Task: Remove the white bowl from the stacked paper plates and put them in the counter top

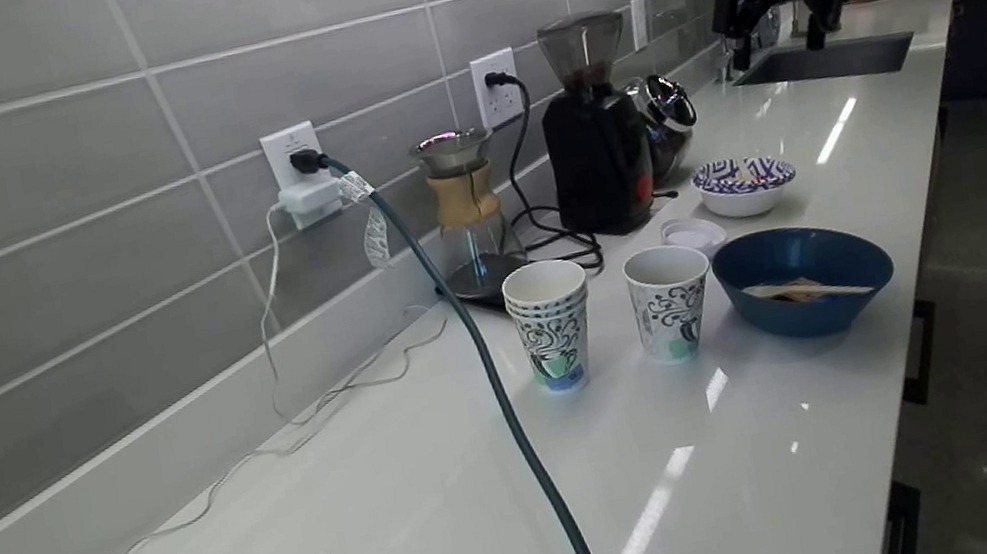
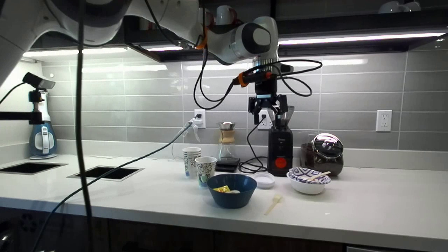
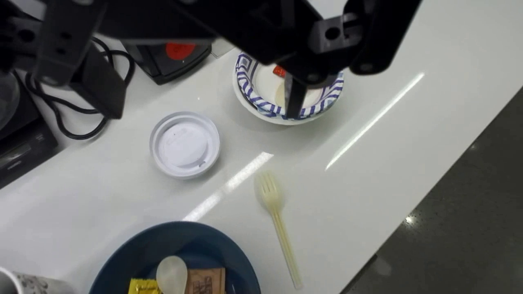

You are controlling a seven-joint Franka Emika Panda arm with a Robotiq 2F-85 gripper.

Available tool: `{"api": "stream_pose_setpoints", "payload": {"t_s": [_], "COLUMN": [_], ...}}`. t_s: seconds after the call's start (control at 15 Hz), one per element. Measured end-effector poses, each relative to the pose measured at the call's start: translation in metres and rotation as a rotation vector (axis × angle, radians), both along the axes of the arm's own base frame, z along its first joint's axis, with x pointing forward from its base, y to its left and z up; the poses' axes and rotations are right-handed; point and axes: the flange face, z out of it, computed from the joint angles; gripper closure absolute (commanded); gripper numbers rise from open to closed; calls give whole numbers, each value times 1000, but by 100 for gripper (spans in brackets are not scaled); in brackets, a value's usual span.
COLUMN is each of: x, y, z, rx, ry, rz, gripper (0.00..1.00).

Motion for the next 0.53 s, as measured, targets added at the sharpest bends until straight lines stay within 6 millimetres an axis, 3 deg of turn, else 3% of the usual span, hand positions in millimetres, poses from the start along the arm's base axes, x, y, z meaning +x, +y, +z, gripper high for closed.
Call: {"api": "stream_pose_setpoints", "payload": {"t_s": [0.33, 0.53], "x": [-44, -49], "y": [-8, -8], "z": [18, 22], "rx": [-83, -84], "ry": [11, 6], "rz": [107, 113], "gripper": [0, 0]}}
